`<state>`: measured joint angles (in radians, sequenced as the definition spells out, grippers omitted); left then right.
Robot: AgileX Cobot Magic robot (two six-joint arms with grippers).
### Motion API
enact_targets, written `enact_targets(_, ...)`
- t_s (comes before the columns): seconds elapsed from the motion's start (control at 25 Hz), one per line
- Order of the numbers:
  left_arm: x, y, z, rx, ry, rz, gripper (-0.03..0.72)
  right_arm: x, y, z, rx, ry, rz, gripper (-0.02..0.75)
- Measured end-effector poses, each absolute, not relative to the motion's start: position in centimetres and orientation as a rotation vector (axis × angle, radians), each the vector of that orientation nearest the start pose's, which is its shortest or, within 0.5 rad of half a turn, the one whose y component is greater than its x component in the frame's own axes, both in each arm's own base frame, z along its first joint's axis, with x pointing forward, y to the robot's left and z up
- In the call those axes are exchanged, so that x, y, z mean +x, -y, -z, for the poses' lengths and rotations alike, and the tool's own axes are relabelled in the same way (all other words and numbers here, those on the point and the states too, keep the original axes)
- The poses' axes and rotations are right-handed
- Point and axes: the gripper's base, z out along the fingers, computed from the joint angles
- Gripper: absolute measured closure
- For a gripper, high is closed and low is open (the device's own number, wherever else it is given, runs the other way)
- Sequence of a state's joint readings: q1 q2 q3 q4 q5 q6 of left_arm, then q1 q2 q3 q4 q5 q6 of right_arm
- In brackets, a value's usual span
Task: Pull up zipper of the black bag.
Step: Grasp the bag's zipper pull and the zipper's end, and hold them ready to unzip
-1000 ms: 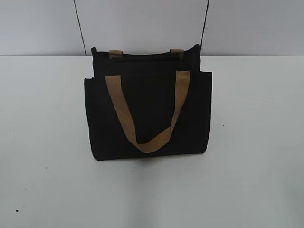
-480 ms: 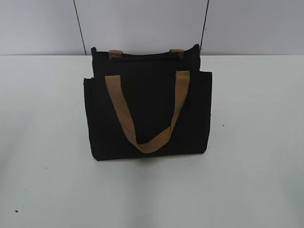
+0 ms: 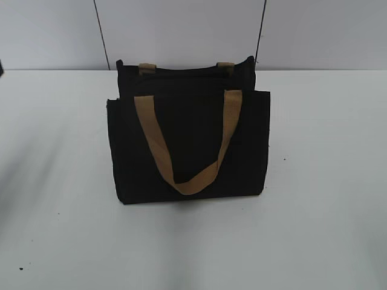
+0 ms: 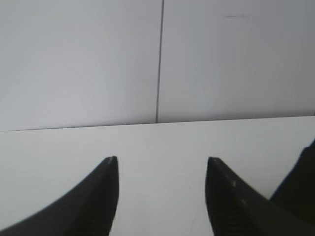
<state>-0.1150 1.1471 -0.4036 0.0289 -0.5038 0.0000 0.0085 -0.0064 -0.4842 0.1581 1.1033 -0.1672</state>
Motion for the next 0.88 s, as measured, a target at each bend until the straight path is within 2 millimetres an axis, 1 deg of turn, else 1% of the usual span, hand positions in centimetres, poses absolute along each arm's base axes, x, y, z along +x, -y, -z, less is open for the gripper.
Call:
enact_targets(0.08, 22.9, 3.9, -23.4, 0.173, -1.721, 0.114, 0.252, -0.7, -1.3, -27.0, -0.194, -2.078, -0.095, 0.339)
enact_targets(0.2, 23.8, 5.7, -21.6, 0.267, -1.735, 0.159, 0.252, -0.7, -1.3, -27.0, -0.194, -2.078, -0.095, 0.339)
enact_targets(0.28, 24.3, 6.5, -20.4, 0.317, -1.748, 0.178, 0.252, -0.7, -1.3, -27.0, -0.194, -2.078, -0.095, 0.339)
enact_targets(0.44, 24.8, 7.2, -18.0, 0.346, -1.822, 0.221, 0.252, -0.7, -1.3, -27.0, -0.194, -2.078, -0.095, 0.339)
enact_targets(0.56, 25.0, 7.9, -16.2, 0.444, -1.857, 0.254, 0.252, -0.7, -1.3, -27.0, -0.194, -2.078, -0.095, 0.339)
enact_targets(0.68, 25.3, 8.5, -14.7, 0.494, -1.839, 0.299, 0.252, -0.7, -1.3, -27.0, -0.194, -2.078, -0.095, 0.339)
enact_targets(0.88, 25.8, 9.1, -11.8, 0.498, -1.827, 0.367, 0.252, -0.7, -1.3, -27.0, -0.194, -2.078, -0.095, 0.339)
